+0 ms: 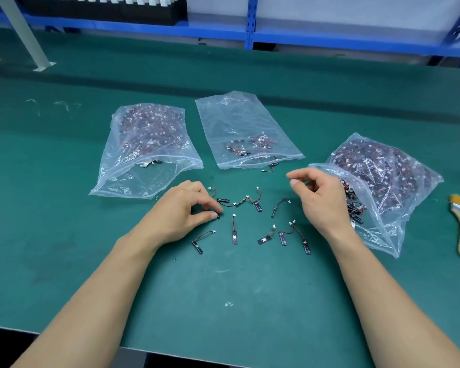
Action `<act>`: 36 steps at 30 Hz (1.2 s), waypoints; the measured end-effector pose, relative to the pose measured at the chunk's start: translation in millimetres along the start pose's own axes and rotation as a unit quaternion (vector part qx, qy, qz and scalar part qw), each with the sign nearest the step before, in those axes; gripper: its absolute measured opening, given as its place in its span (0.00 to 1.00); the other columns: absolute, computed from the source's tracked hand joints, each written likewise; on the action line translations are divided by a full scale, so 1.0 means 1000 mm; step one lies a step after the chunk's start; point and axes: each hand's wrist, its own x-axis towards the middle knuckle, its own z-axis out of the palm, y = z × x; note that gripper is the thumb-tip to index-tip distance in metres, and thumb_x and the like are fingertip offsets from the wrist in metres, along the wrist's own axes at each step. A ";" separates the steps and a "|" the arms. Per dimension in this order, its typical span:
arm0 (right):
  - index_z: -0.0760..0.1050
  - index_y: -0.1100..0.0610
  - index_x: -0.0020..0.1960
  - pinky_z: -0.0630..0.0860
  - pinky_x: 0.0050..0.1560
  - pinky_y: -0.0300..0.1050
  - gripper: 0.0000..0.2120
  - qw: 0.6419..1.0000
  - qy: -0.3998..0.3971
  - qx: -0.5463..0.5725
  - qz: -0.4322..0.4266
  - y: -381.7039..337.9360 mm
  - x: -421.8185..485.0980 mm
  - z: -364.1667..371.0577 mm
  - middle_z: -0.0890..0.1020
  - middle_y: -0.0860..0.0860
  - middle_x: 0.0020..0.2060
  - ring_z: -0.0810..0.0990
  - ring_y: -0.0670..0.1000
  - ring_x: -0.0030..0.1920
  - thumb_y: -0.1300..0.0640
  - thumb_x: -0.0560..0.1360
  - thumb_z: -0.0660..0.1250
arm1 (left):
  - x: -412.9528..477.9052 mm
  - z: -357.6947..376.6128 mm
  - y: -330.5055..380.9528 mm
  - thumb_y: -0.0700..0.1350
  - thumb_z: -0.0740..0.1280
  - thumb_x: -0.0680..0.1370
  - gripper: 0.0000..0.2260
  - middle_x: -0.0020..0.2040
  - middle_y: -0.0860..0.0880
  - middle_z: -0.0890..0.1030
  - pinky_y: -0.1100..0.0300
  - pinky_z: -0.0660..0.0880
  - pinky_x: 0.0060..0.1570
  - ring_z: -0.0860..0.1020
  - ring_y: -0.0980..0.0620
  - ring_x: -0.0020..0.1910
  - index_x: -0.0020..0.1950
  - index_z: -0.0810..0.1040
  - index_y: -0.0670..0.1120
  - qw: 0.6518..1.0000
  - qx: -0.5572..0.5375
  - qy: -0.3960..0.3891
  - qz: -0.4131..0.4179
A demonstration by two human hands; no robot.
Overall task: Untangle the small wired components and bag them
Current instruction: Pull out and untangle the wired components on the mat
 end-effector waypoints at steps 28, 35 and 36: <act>0.81 0.45 0.43 0.68 0.37 0.30 0.11 0.999 -0.016 -0.029 -0.024 0.001 -0.001 0.004 0.78 0.32 0.32 0.72 0.43 0.32 0.61 0.75 0.70 | 0.117 0.011 0.037 0.44 0.63 0.83 0.12 0.59 0.54 0.83 0.54 0.74 0.61 0.80 0.51 0.55 0.64 0.80 0.49 0.979 -0.022 0.155 -0.129; 0.84 0.47 0.45 0.68 0.39 0.34 0.09 0.991 -0.058 -0.083 -0.090 -0.002 -0.003 0.003 0.79 0.40 0.36 0.71 0.44 0.32 0.61 0.74 0.73 | 0.062 0.007 0.026 0.37 0.63 0.82 0.12 0.46 0.64 0.82 0.72 0.71 0.49 0.79 0.65 0.48 0.55 0.83 0.51 0.981 -0.127 0.143 -0.031; 0.85 0.48 0.46 0.66 0.40 0.32 0.08 0.985 -0.078 -0.102 -0.117 -0.003 -0.004 0.004 0.78 0.39 0.36 0.72 0.42 0.33 0.60 0.74 0.73 | 0.052 0.007 0.025 0.36 0.64 0.81 0.12 0.46 0.63 0.83 0.70 0.72 0.50 0.81 0.63 0.49 0.54 0.83 0.51 0.982 -0.124 0.144 -0.015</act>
